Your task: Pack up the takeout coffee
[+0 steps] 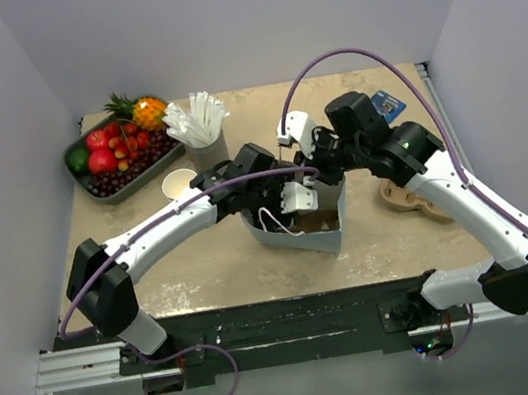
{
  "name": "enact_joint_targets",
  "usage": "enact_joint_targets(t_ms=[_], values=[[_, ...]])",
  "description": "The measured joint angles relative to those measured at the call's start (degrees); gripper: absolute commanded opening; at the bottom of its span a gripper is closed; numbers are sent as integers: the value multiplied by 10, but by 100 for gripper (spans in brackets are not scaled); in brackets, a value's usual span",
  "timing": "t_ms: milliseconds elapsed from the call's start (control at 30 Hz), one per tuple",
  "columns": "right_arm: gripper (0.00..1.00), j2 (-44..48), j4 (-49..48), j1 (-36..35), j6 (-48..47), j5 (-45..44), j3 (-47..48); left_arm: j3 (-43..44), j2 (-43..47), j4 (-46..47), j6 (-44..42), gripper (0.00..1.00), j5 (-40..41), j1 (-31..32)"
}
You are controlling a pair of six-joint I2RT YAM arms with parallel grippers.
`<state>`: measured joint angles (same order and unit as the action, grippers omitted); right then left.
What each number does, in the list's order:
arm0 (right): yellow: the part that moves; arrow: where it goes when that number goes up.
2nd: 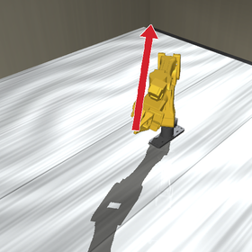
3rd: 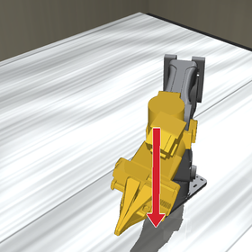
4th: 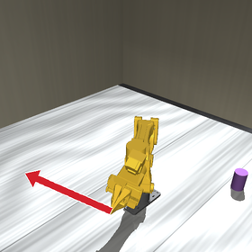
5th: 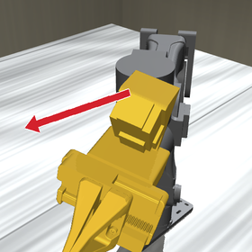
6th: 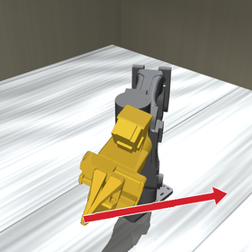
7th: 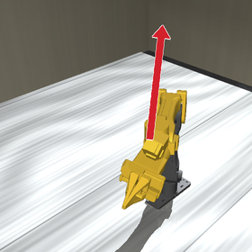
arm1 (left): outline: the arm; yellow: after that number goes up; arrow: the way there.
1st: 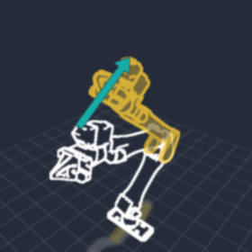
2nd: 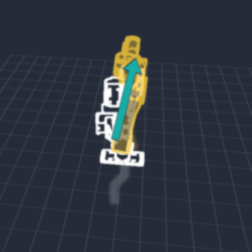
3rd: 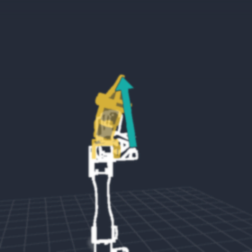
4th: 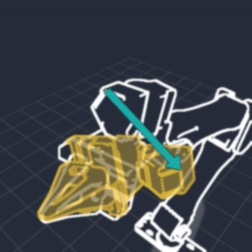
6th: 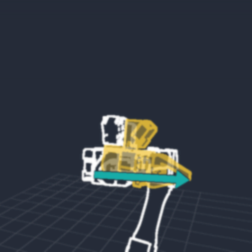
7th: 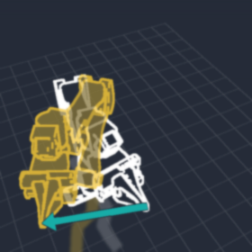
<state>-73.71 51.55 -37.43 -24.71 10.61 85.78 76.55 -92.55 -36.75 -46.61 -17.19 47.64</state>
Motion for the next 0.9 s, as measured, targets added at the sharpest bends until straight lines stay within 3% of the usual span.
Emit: enact_joint_targets(t_ms=[133, 367, 467, 900], values=[[27, 0, -2, 0, 0, 7, 0, -5, 4, 7, 6, 81, -4, -1], [33, 0, -7, 2, 0, 8, 0, -5, 11, 10, 8, 85, -27, -5], [33, 0, -9, 3, 0, 7, 0, -5, 12, 8, 11, 99, -45, -7], [33, 0, -10, 3, 1, 9, -2, -2, 13, -9, 20, 99, -82, -8]])
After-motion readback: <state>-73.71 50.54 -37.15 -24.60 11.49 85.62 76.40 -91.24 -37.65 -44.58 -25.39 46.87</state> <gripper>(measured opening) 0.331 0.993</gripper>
